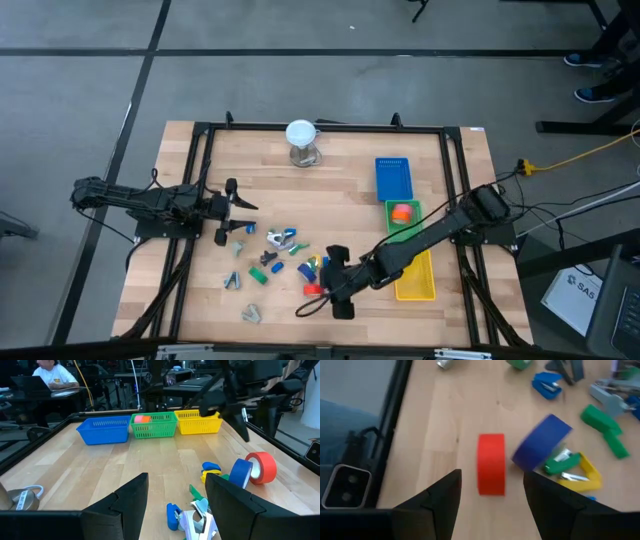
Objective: Pick and place Stapler, Stapler remover, tape
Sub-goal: Put the red tape into the green bin
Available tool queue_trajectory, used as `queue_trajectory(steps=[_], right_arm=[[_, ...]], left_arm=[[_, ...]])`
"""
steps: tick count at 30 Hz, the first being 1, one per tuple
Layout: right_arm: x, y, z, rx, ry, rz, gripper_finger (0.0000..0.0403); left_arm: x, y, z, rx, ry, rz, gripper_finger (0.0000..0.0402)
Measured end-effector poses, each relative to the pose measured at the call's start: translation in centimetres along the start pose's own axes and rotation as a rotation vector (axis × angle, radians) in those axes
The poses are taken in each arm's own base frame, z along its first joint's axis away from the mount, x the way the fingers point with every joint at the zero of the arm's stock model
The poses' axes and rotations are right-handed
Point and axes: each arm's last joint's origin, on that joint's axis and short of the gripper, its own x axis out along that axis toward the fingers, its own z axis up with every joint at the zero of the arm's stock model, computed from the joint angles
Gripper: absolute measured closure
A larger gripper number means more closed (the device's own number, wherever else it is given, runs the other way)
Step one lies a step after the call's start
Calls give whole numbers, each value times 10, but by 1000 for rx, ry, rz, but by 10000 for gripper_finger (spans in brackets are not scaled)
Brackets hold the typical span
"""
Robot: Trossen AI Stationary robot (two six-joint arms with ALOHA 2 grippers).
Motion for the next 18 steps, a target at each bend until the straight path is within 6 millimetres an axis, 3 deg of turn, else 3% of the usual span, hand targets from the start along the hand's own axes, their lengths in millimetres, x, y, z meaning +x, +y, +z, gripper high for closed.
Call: queue_trajectory(steps=[18], right_arm=[[2,7,-4,40,-42,-63,183]], left_arm=[[0,0,0,0,0,0,205]])
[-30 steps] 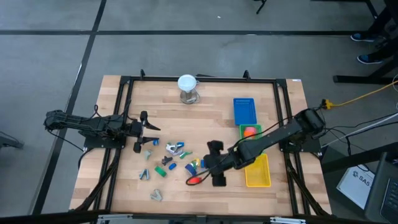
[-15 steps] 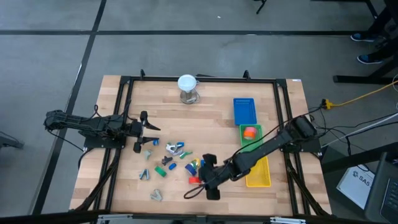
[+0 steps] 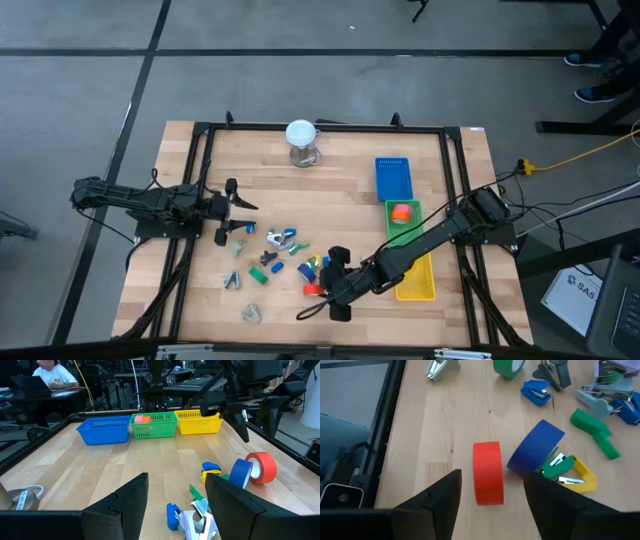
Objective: Pick and place Stapler, Stapler remover, tape
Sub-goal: Put the red tape into the green bin
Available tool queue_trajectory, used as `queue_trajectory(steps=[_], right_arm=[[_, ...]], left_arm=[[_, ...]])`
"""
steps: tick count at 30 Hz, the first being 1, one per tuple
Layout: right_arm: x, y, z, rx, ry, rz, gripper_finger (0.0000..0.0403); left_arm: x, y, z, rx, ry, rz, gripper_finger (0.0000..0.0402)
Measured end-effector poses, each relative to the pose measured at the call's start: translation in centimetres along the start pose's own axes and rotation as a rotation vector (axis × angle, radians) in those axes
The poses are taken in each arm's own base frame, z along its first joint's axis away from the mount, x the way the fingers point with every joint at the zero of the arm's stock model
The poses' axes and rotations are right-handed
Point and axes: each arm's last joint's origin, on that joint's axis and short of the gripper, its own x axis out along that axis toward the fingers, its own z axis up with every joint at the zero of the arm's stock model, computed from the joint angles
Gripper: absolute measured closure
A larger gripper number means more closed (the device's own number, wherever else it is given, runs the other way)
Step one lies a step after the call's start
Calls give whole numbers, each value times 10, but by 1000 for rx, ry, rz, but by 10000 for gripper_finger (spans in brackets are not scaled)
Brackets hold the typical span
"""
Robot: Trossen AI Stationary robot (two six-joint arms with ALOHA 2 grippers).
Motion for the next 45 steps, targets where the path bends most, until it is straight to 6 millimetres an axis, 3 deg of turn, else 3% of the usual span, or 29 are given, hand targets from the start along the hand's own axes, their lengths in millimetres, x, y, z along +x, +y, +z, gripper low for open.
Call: queue_trajectory(steps=[31,35,41,45], right_arm=[[43,2,-19,-31,-9,-14,186],[44,2,-20,-26,-7,-15,216],[44,2,-20,-3,-9,-10,293],[45,1,-18,35,7,30,294]], left_arm=[[0,0,0,0,-1,0,205],[0,0,0,0,-1,0,205],[0,0,0,0,0,0,205],[0,0,0,0,-1,0,205]])
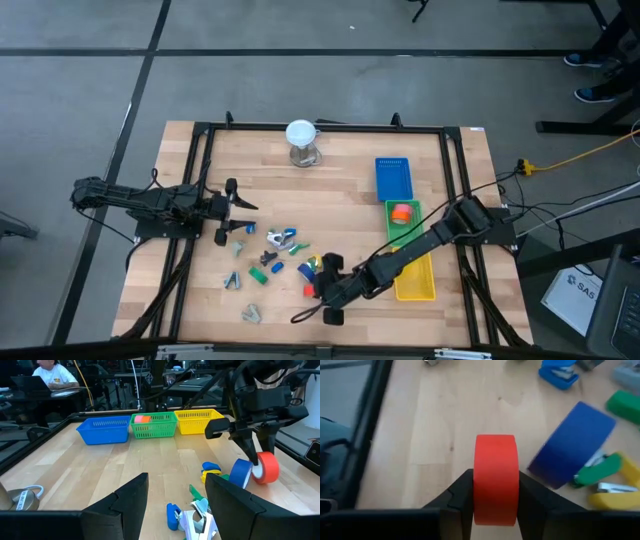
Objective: Pick and place Stapler, Stapler remover, tape
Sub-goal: Put the red tape into the green bin
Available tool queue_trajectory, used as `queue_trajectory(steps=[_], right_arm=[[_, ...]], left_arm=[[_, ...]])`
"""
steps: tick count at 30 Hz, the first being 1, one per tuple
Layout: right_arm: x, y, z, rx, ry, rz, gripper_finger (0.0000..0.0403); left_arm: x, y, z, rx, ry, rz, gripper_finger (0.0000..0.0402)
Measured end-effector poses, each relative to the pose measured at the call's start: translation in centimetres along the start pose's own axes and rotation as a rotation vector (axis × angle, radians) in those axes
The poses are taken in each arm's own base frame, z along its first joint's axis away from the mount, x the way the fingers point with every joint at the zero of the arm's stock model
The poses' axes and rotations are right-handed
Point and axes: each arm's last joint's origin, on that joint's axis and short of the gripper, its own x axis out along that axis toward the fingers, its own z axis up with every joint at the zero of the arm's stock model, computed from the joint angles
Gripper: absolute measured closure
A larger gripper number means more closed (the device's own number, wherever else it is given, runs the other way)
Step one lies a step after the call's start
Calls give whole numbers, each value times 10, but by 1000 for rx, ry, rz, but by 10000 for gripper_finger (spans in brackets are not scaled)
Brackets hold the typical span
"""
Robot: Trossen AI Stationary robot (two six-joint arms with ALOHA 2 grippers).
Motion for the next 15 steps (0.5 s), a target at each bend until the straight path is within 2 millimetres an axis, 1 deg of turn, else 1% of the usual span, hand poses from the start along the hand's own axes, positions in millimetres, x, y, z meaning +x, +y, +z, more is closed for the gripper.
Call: queue_trajectory(steps=[4,8,12,15], right_arm=[[1,-2,3,48,21,65,294],[-2,-4,7,3,31,110,294],[-15,-9,19,-96,14,139,294],[-28,-16,27,-197,23,122,294]], left_arm=[[0,0,0,0,0,0,205],[0,0,0,0,0,0,205],[0,0,0,0,0,-1,205],[0,0,0,0,-1,-1,205]])
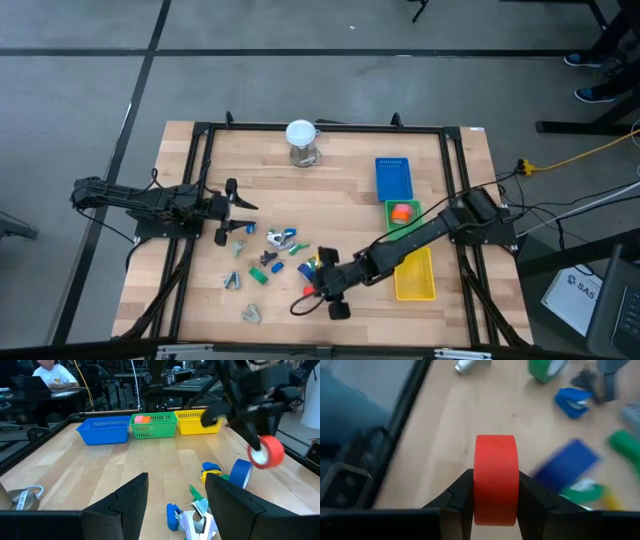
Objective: Pick and place Stapler, Stapler remover, tape
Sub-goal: Put the red tape into the green bin
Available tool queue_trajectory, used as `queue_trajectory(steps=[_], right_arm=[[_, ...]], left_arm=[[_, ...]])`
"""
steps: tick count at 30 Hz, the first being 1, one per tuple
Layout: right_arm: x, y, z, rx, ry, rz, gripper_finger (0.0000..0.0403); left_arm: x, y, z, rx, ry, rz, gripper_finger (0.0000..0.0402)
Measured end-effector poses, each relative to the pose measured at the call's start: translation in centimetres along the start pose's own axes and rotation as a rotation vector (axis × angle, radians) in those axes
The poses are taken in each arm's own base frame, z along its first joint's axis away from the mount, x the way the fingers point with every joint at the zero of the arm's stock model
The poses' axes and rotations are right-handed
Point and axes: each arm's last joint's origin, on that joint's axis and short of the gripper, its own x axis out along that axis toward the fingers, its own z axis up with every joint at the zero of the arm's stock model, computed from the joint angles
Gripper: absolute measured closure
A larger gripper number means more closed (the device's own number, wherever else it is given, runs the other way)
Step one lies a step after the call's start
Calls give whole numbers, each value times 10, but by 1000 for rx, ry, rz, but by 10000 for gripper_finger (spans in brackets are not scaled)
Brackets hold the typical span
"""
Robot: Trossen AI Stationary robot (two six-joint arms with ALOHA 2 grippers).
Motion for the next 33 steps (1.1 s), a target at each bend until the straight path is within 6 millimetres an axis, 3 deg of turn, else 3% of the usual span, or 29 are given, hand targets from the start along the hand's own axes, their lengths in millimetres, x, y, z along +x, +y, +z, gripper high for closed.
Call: queue_trajectory(steps=[8,25,33], right_arm=[[-29,-11,11,-128,10,-84,294],[-24,-25,42,-11,39,-118,294],[-30,-21,58,-60,95,-71,294]], left_arm=[[0,0,0,0,1,0,205],[0,0,0,0,3,0,205],[0,0,0,0,1,0,205]])
